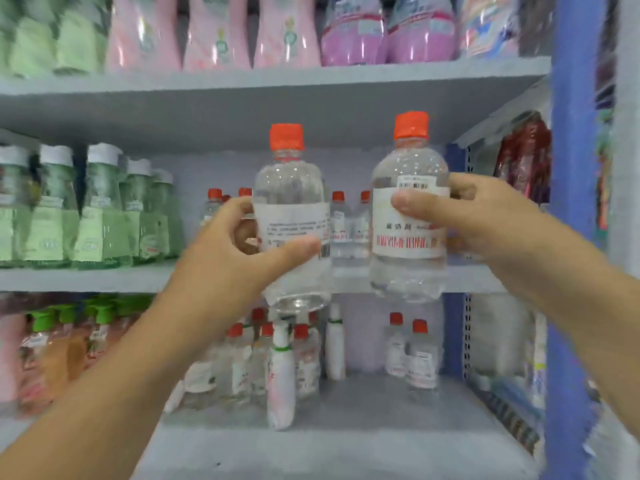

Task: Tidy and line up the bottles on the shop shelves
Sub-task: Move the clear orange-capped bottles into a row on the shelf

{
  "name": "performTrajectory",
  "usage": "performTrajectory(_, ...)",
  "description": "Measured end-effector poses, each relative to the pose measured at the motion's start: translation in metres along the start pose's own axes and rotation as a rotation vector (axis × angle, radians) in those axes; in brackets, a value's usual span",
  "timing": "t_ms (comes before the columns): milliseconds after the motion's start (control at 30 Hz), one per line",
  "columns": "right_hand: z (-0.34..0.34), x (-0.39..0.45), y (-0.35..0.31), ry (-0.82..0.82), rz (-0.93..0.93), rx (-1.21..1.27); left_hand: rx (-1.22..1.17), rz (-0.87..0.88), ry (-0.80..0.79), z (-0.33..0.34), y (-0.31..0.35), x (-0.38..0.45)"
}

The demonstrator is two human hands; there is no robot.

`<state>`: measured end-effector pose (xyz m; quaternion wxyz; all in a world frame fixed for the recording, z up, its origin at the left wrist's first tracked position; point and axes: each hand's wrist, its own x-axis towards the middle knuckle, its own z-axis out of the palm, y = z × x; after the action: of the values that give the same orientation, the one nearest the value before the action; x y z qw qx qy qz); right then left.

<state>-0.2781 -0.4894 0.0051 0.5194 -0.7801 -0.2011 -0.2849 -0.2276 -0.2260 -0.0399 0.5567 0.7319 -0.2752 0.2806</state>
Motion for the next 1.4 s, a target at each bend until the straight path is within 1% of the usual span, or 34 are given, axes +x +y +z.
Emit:
performTrajectory(67, -0.01, 0.021, 0.007, 0.019, 0.049, -0.04, 0.034, -0.061, -0.002, 0.019, -0.002, 0.029)
performTrajectory(267, -0.012, 0.07, 0.06, 0.171, 0.211, -0.091, 0.092, -0.222, -0.102, 0.068, -0.033, 0.098)
performTrajectory(400, -0.009, 0.096, 0.089, 0.16, 0.227, -0.14, 0.151, -0.243, -0.205, 0.088, -0.052, 0.139)
performTrajectory(500, -0.008, 0.117, 0.1, 0.132, 0.259, -0.241, 0.262, -0.199, -0.299, 0.101, -0.061, 0.164)
performTrajectory(600, -0.011, 0.137, 0.107, 0.064, 0.325, -0.31, 0.399, -0.078, -0.311, 0.105, -0.061, 0.191)
performTrajectory(667, -0.011, 0.146, 0.111, 0.064, 0.349, -0.351, 0.343, -0.068, -0.313, 0.096, -0.056, 0.212)
performTrajectory(733, -0.011, 0.155, 0.117, 0.063, 0.37, -0.384, 0.301, -0.071, -0.41, 0.085, -0.053, 0.233)
performTrajectory(800, -0.012, 0.164, 0.123, 0.046, 0.388, -0.413, 0.335, -0.063, -0.539, 0.081, -0.054, 0.25)
performTrajectory(867, -0.013, 0.173, 0.126, 0.029, 0.393, -0.441, 0.381, -0.058, -0.589, 0.086, -0.054, 0.263)
performTrajectory(967, -0.014, 0.185, 0.127, -0.032, 0.389, -0.513, 0.56, -0.007, -0.55, 0.096, -0.056, 0.277)
performTrajectory(1033, -0.017, 0.194, 0.127, -0.086, 0.416, -0.574, 0.676, 0.006, -0.527, 0.099, -0.056, 0.283)
performTrajectory(1133, -0.02, 0.209, 0.13, -0.12, 0.437, -0.689, 0.789, 0.027, -0.507, 0.102, -0.062, 0.293)
performTrajectory(1200, -0.019, 0.218, 0.134, -0.139, 0.439, -0.73, 0.815, 0.023, -0.496, 0.104, -0.065, 0.299)
performTrajectory(1400, -0.023, 0.242, 0.15, -0.254, 0.408, -0.747, 0.823, -0.005, -0.467, 0.123, -0.075, 0.308)
